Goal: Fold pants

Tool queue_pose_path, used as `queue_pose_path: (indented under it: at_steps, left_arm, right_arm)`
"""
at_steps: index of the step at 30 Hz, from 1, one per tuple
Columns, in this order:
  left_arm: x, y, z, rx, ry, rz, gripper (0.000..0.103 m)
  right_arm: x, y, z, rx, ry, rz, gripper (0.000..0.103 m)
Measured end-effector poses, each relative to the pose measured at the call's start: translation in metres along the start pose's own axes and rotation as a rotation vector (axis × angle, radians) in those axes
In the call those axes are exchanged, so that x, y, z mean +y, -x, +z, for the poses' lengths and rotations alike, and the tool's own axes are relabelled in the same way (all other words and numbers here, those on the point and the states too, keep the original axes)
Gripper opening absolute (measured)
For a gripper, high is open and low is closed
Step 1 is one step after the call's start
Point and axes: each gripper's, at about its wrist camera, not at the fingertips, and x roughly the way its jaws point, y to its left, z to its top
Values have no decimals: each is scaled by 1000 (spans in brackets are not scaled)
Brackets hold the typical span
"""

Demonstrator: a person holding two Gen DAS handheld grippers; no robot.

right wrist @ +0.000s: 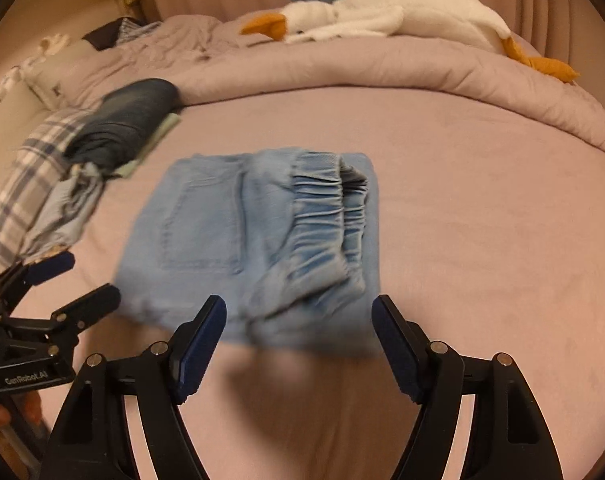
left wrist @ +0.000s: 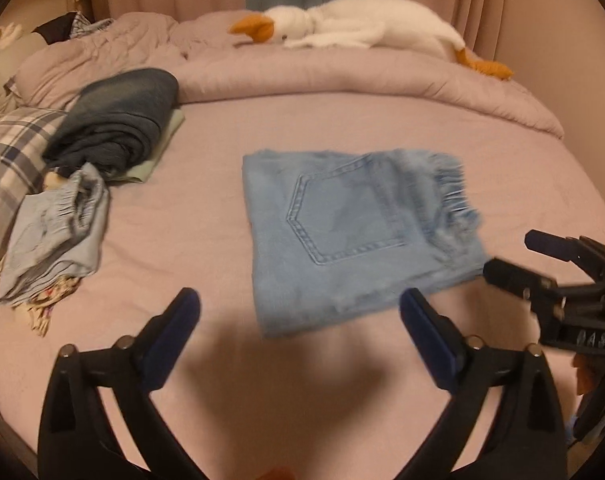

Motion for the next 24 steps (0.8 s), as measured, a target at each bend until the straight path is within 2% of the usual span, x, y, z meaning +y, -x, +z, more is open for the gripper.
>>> queue_pose_path:
  at_steps: [2, 4, 6, 10, 13, 16, 19, 24]
  left_arm:
    - [-3, 25, -2, -19, 7, -9, 102]
    - [-8, 52, -4, -33, 3, 10, 102]
    - [-14, 68, -7, -45, -6, 25, 102]
    - [-23, 104, -20, -73, 1, 10, 102]
    - [-32, 112, -33, -79, -4, 35, 102]
    - [-40, 107, -44, -64, -19, 66, 102]
    - [-44, 104, -50, -47, -25, 65, 102]
    - [-45, 113, -48, -82, -16, 65, 102]
  right_arm:
    - [4, 18, -4, -18, 20, 1, 96]
    - [11, 39, -6, -42, 51, 7, 100]
    - [18, 61, -10, -59, 87, 2, 101]
    - [32, 106, -18, -120, 146, 13, 101]
    - [35, 122, -24, -145, 163, 18, 101]
    - [35, 117, -33, -139, 167, 19, 101]
    - [33, 112, -42, -120, 155, 0, 101]
    - [34, 126, -49, -135, 147, -1, 101]
